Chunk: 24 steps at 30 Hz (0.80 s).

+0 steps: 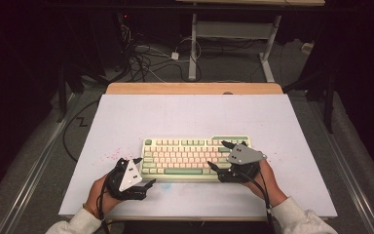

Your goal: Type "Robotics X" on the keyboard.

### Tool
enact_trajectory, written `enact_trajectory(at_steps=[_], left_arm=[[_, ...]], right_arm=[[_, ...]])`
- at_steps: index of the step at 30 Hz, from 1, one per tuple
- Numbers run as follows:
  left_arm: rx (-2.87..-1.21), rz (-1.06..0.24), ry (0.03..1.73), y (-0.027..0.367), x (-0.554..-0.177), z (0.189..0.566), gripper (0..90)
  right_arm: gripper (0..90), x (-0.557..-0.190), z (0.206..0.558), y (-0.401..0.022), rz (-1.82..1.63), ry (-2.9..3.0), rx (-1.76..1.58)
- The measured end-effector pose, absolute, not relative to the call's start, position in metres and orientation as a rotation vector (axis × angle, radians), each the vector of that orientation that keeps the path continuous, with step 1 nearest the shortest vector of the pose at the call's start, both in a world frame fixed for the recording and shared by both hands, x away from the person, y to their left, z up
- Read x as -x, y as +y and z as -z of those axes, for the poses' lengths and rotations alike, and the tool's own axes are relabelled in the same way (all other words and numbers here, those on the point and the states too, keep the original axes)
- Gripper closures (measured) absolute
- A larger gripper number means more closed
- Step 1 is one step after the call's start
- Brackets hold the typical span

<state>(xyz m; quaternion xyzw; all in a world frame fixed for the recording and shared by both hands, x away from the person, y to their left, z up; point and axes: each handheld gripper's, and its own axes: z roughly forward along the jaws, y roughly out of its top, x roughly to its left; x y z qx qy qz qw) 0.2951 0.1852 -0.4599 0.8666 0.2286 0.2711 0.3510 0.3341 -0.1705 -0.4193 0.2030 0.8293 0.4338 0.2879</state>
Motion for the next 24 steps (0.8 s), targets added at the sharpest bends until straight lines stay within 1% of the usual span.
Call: enact_trajectory(at_steps=[7, 10, 12, 13, 15, 17, 19, 23, 24], left_arm=[[-2.222, -0.697, 0.616, 0.184, -0.296, 0.458, 20.2], [-2.224, -0.682, 0.626, 0.181, -0.297, 0.456, 26.4], [-2.222, -0.666, 0.629, 0.18, -0.298, 0.456, 28.6], [-2.222, -0.665, 0.63, 0.18, -0.298, 0.456, 32.1], [-2.22, -0.66, 0.644, 0.179, -0.299, 0.456, 36.4], [-2.217, -0.653, 0.641, 0.179, -0.299, 0.456, 43.7], [-2.23, -0.64, 0.634, 0.179, -0.3, 0.456, 54.5], [-2.256, -0.624, 0.623, 0.18, -0.301, 0.455, 69.9], [-2.259, -0.612, 0.628, 0.18, -0.301, 0.456, 70.5]], right_arm=[[22.8, -0.322, 0.423, -0.185, -1.154, 2.197, -0.547], [23.3, -0.316, 0.427, -0.191, -1.151, 2.197, -0.54], [23.3, -0.313, 0.428, -0.195, -1.141, 2.187, -0.532], [23.3, -0.312, 0.428, -0.198, -1.143, 2.184, -0.536], [23.3, -0.309, 0.429, -0.203, -1.162, 2.167, -0.543], [23.2, -0.306, 0.429, -0.208, -1.16, 2.166, -0.551], [23.2, -0.304, 0.429, -0.213, -1.163, 2.155, -0.556], [23.3, -0.3, 0.429, -0.222, -1.168, 2.143, -0.572], [23.2, -0.298, 0.429, -0.224, -1.163, 2.142, -0.576]])
